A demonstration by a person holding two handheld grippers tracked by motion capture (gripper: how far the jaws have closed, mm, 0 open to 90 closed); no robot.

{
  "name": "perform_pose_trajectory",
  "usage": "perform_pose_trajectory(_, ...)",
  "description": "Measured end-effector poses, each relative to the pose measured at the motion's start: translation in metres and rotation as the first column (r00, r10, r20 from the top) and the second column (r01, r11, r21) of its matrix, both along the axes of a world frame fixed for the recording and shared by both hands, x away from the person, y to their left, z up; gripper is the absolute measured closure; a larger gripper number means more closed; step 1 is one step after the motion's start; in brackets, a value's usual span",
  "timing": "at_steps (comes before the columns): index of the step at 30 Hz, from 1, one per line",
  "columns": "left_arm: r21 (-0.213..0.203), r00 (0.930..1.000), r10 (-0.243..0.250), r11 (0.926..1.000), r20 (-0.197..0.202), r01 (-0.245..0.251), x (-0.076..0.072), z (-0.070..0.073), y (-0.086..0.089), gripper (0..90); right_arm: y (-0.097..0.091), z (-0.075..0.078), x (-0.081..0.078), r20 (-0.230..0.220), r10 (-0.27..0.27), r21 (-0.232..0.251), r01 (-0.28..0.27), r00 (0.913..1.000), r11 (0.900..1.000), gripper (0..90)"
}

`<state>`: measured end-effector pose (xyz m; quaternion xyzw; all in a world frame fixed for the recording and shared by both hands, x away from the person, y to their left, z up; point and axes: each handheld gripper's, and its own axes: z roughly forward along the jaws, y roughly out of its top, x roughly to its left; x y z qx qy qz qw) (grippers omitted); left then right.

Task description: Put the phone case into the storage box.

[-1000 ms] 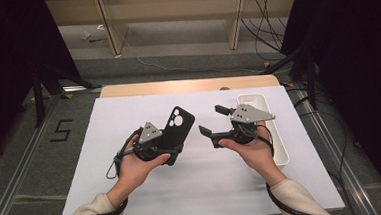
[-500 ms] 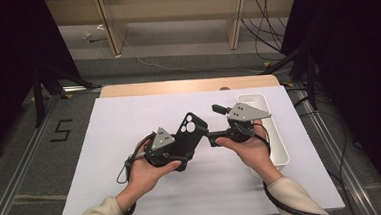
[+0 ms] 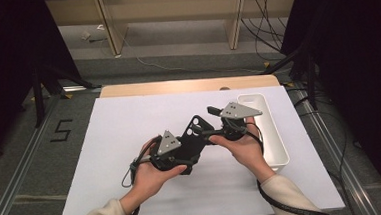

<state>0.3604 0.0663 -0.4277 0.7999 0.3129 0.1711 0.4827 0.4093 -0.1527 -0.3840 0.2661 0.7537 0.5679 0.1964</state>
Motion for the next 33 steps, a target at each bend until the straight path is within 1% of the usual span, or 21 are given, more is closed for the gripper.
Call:
perform_pose_trajectory(8,0.004,1.0,-0.004,1.0,0.005,0.004,-0.0011,-0.0011,-0.0019,15.5,0.0054,-0.0026,0.0022,-0.026,0.0,-0.009,0.0,0.9997,1.0,21.7)
perform_pose_trajectory(14,0.01,0.9999,-0.008,0.9999,0.006,0.008,-0.0023,-0.0023,-0.0034,15.5,0.0081,-0.0036,0.0026,-0.048,-0.018,-0.018,0.017,0.9987,0.9997,30.8)
perform_pose_trajectory(15,0.01,0.9999,-0.009,0.9999,0.006,0.009,-0.0023,-0.0024,-0.0036,15.5,0.0081,-0.0036,0.0026,-0.048,-0.018,-0.018,0.017,0.9987,0.9997,30.8)
perform_pose_trajectory(16,0.01,0.9999,-0.009,0.9999,0.007,0.009,-0.0023,-0.0024,-0.0036,15.5,0.0079,-0.004,0.0028,-0.055,-0.017,-0.012,0.017,0.9983,0.9998,33.6)
perform_pose_trajectory(21,0.008,0.9999,-0.01,0.9999,0.009,0.01,-0.0026,-0.0029,-0.0043,15.5,0.0071,-0.0044,0.0032,-0.067,-0.019,0.001,0.019,0.9976,0.9998,37.8)
perform_pose_trajectory(22,0.008,0.9999,-0.01,0.9999,0.009,0.01,-0.0027,-0.0031,-0.0044,15.5,0.0068,-0.0044,0.0033,-0.069,-0.021,0.001,0.021,0.9974,0.9998,39.9)
perform_pose_trajectory(25,0.012,0.9999,-0.01,0.9999,0.01,0.01,-0.003,-0.0032,-0.0047,15.5,0.0065,-0.0045,0.0032,-0.073,-0.021,0.001,0.021,0.9971,0.9998,41.9)
perform_pose_trajectory(26,0.012,0.9997,-0.013,0.9998,0.021,0.013,-0.0027,-0.003,-0.0048,15.5,0.0066,-0.0049,0.0033,-0.078,-0.019,0.002,0.019,0.9968,0.9998,43.5)
perform_pose_trajectory(29,0.011,0.9995,-0.013,0.9999,0.027,0.012,-0.0031,-0.0025,-0.0051,15.5,0.0067,-0.0055,0.0034,-0.086,-0.019,0.003,0.019,0.9962,0.9998,45.4)
perform_pose_trajectory(30,0.011,0.9995,-0.012,0.9999,0.03,0.012,-0.0033,-0.0024,-0.0052,15.5,0.007,-0.006,0.0035,-0.096,-0.015,0.01,0.016,0.9953,0.9998,47.2)
perform_pose_trajectory(33,0.011,0.9994,-0.013,0.9999,0.033,0.013,-0.0033,-0.0024,-0.0053,15.5,0.0071,-0.0064,0.0037,-0.098,-0.015,0.01,0.016,0.9951,0.9998,49.2)
